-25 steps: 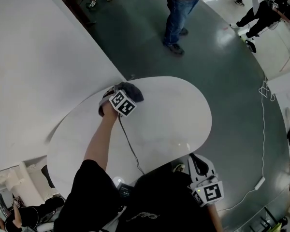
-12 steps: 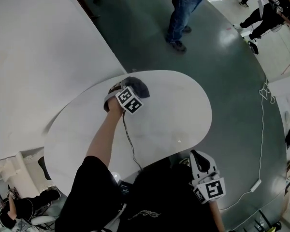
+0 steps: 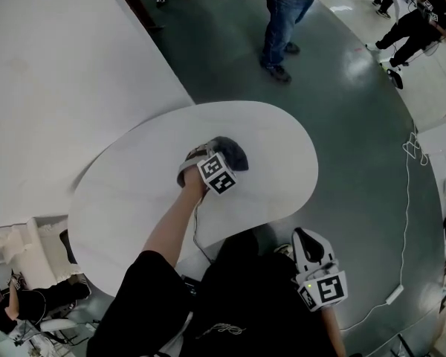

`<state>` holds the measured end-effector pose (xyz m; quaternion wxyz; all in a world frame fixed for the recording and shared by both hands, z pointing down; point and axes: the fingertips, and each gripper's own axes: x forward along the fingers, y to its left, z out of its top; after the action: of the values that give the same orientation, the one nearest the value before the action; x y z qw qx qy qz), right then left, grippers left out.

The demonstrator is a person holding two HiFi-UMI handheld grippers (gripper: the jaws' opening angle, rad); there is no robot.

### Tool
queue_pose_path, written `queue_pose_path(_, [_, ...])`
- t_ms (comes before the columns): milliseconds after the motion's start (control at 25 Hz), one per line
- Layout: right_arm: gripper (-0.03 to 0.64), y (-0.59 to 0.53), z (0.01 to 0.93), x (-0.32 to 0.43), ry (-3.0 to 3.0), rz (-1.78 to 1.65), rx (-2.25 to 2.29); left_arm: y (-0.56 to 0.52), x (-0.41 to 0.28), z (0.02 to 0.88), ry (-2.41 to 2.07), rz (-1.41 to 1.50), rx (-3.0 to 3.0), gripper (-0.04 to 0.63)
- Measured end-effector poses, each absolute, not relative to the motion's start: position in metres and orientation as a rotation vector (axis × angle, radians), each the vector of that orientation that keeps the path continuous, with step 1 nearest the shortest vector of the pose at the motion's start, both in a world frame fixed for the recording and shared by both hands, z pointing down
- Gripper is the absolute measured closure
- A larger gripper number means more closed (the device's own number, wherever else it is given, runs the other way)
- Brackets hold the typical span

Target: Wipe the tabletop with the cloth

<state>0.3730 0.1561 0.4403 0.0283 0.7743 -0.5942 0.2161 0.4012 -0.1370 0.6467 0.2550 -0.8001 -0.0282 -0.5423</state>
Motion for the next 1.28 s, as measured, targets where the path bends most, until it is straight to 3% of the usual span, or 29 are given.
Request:
queue_pose_path(880, [0.603, 0.341, 0.452, 0.359, -1.91, 0.584, 2.395, 0.063, 0.372, 0.654, -0.046, -1.546, -2.191, 0.491])
queue_pose_path(1280, [0.603, 0.329, 0.448, 0.383, -1.929, 0.591, 2.424, 0.076, 0.434, 0.654, -0.101, -1.561, -2.209, 0.489])
